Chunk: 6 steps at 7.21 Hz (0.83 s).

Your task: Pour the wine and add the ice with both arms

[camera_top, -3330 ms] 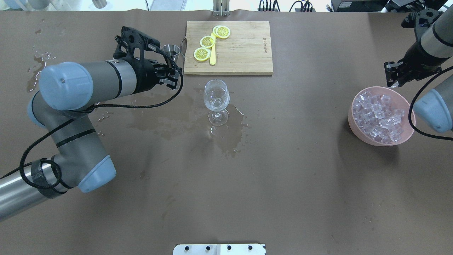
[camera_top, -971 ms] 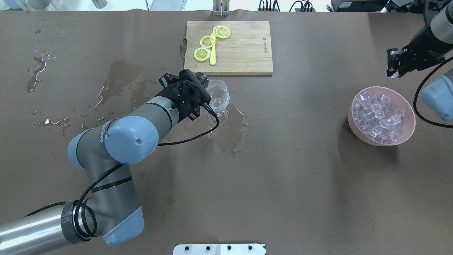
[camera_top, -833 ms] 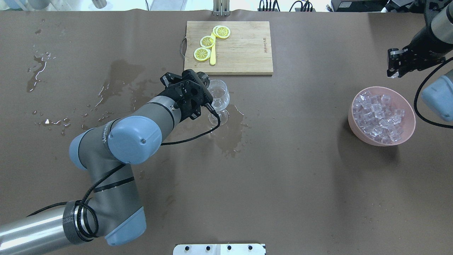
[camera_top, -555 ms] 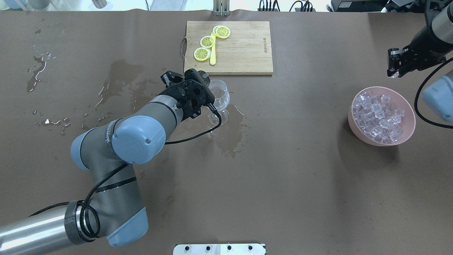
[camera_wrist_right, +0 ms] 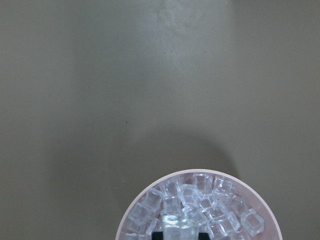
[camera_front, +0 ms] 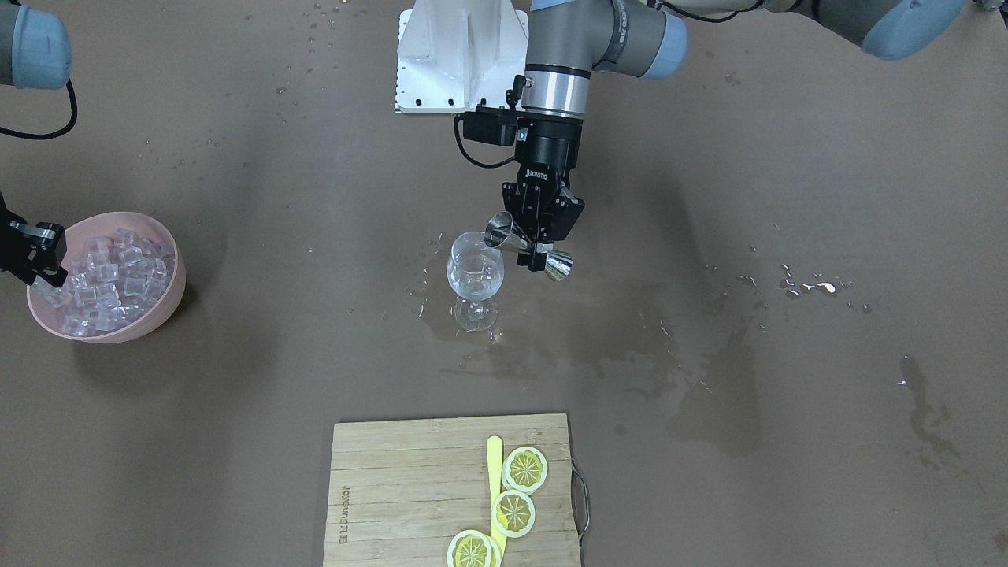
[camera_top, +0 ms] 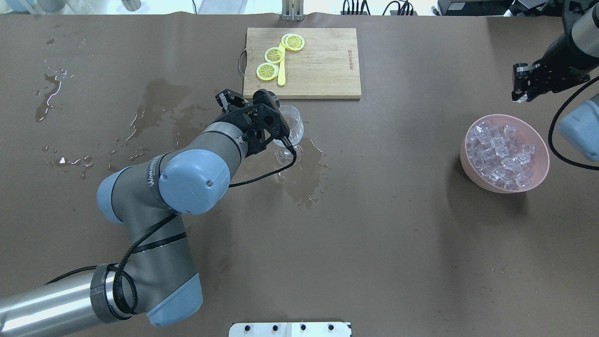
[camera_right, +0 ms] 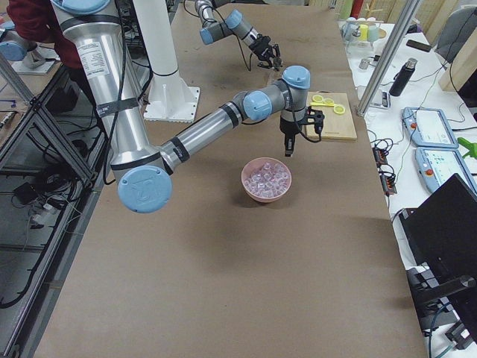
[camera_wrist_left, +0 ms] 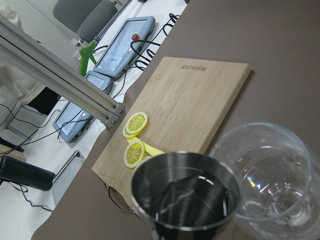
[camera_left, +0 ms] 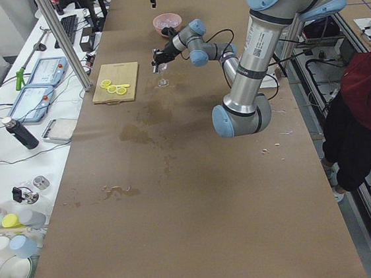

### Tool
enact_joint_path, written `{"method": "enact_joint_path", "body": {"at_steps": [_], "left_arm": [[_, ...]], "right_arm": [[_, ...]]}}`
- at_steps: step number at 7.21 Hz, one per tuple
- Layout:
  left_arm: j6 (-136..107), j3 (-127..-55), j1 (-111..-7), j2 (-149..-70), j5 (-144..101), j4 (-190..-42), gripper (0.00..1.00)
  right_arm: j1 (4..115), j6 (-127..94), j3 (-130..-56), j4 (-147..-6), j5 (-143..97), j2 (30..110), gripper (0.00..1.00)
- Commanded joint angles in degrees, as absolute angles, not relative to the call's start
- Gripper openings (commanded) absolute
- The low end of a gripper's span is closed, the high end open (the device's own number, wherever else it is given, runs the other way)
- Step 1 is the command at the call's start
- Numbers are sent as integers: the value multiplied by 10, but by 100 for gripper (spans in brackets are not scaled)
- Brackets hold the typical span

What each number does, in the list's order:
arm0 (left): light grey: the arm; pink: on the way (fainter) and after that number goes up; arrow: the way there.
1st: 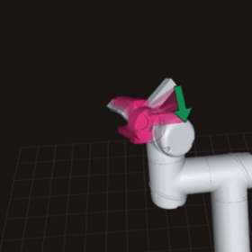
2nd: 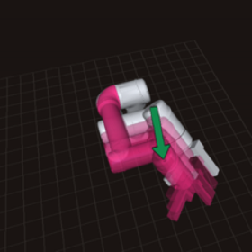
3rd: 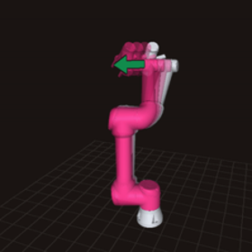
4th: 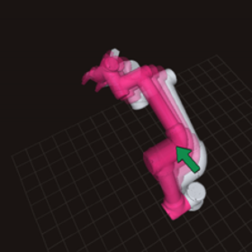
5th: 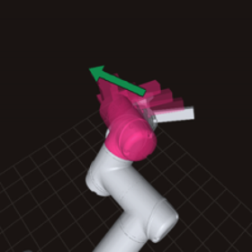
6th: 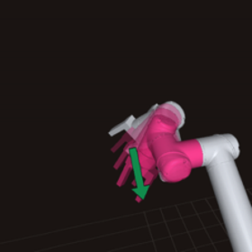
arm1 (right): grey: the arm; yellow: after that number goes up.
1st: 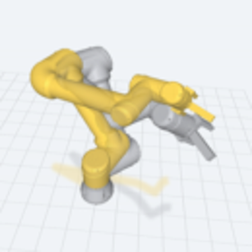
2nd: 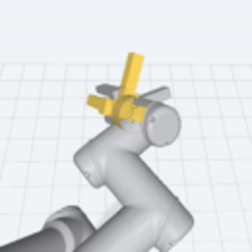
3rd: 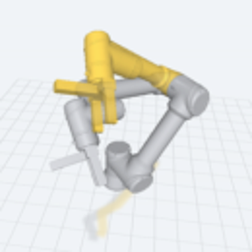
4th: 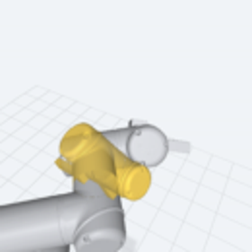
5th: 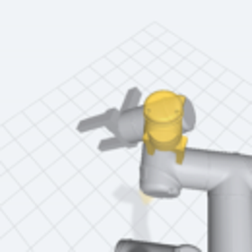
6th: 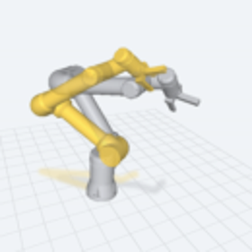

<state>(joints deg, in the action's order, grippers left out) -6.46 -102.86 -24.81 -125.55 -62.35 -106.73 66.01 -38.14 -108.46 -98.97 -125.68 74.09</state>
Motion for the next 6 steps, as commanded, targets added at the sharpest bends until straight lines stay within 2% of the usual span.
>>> {"method": "enact_joint_path", "body": {"at_steps": [1, 6], "left_arm": [[-53, -1028, -248, -1261, -611, -1042, 0], [17, -1027, -246, -1272, -576, -1013, 0]], "right_arm": [[660, -381, -1085, -990, -1257, 741, 13], [660, -382, -1091, -991, -1257, 744, 13]]}}
